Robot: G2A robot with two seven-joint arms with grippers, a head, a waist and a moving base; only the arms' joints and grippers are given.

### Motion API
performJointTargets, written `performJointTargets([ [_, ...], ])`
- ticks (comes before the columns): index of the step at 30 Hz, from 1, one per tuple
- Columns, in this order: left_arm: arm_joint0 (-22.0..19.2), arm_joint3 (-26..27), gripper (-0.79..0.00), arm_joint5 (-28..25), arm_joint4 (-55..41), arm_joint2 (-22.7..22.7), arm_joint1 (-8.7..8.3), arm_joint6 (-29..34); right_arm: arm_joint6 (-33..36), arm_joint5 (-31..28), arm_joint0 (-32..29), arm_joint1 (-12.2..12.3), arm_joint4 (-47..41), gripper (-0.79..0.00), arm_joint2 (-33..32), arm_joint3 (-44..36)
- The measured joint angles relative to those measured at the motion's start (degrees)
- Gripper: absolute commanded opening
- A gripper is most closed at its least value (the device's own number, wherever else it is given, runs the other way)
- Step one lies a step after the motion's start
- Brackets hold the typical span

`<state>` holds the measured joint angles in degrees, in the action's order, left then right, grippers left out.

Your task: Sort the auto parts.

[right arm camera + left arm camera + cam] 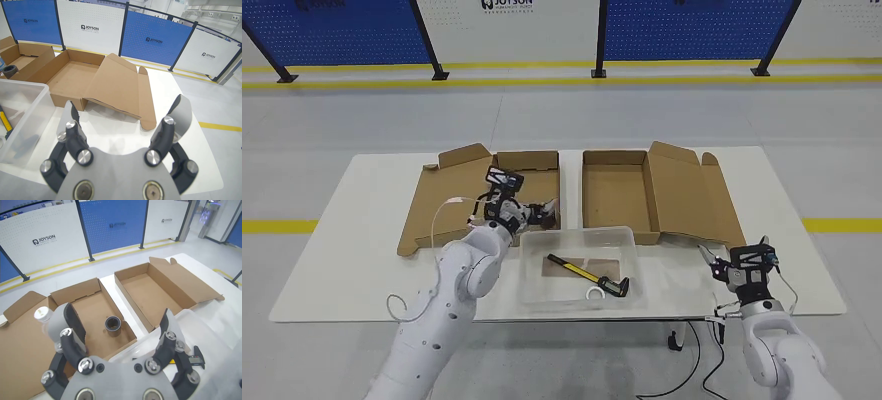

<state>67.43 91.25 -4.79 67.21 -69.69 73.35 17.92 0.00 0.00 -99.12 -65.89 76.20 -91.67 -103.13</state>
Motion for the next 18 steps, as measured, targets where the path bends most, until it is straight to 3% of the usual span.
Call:
performJointTargets([
  [8, 9.79, 7.15, 0.0, 2.64, 0.71, -9.48, -1.38, -5.35, 0.0, 0.0, 0.0, 0.0, 0.0, 0.0, 0.0, 0.0],
  [18, 16.96, 7.44, 0.0, 7.48, -0.88, -18.35, -2.0, -9.25, 0.0, 0.0, 0.0, 0.0, 0.0, 0.0, 0.0, 0.0],
])
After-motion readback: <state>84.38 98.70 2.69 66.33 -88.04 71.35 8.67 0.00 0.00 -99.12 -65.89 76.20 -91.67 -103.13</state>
